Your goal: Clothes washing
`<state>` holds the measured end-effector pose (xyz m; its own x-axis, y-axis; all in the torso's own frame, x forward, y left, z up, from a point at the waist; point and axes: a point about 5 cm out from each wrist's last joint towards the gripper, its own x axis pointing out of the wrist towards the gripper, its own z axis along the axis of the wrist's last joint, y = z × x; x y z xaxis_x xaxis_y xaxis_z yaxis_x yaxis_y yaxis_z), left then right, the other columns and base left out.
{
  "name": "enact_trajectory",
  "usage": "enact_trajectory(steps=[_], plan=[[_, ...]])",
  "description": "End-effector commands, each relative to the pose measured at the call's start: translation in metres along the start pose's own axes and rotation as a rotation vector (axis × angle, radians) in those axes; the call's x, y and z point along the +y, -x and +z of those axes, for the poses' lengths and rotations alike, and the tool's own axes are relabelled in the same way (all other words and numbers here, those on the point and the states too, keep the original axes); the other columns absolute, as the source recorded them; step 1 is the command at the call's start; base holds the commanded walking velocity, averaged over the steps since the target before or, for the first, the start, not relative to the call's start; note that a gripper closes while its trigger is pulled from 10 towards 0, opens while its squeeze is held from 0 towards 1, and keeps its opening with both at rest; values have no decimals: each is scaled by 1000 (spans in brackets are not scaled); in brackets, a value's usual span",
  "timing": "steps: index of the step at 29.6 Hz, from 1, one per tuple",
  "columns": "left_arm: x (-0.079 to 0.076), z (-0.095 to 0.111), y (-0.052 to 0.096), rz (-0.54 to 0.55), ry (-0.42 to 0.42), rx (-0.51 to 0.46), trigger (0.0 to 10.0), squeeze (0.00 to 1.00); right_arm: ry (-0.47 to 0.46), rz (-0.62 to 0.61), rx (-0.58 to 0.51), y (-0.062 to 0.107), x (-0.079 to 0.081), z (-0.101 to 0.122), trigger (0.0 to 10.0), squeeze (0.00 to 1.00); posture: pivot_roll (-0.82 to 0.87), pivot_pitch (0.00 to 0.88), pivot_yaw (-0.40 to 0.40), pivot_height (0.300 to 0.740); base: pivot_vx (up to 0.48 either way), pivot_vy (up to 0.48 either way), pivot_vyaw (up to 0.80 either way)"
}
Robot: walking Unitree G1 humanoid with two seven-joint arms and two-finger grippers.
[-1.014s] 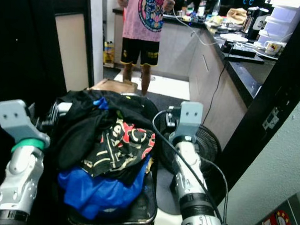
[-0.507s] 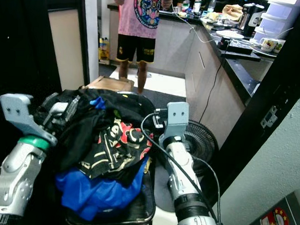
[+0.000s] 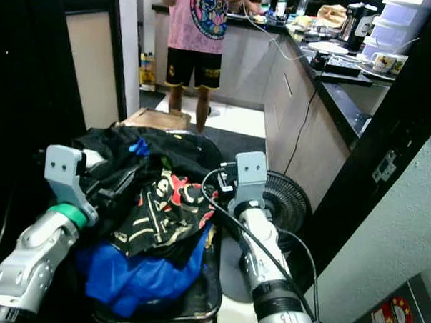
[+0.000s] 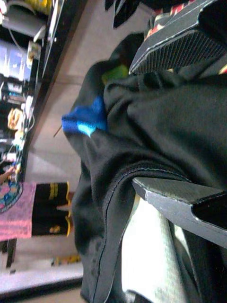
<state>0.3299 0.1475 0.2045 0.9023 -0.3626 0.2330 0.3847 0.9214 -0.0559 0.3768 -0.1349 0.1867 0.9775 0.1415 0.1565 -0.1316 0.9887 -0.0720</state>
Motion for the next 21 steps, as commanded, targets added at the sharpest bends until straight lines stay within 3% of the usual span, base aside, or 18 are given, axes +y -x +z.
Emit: enact_trajectory(steps=[1,4,5,6,7,12,15,21], plan=[[-3,-6,3,-24,8,37,10000,1000,10,-3,42,2,-2,-9,10000,0,-7,33,-33,740,0,0,0],[-2,-11,6,-24,-20,74,10000,1000,12,1,48,2,-2,-10,10000,0,-4,36,-36,740,0,0,0],[-1,-13,7,-21,-23,86,10000,847,12,5,51,2,-1,-10,10000,0,-3,37,-37,740,0,0,0],[-1,-13,7,-21,-23,86,10000,847,12,5,51,2,-1,-10,10000,0,-3,37,-37,740,0,0,0],[-2,-15,7,-17,-17,93,10000,27,12,8,54,2,0,-11,10000,0,-4,38,-37,740,0,0,0],[-2,-14,3,12,9,75,10000,0,13,12,58,2,1,-11,10000,0,-6,38,-36,740,0,0,0],[8,-17,-2,168,-56,97,10000,0,16,13,62,3,0,-12,10000,0,-11,38,-34,740,0,0,0],[14,-16,-2,235,-86,110,10000,0,19,13,64,3,0,-12,10000,0,-12,39,-35,740,0,0,0]])
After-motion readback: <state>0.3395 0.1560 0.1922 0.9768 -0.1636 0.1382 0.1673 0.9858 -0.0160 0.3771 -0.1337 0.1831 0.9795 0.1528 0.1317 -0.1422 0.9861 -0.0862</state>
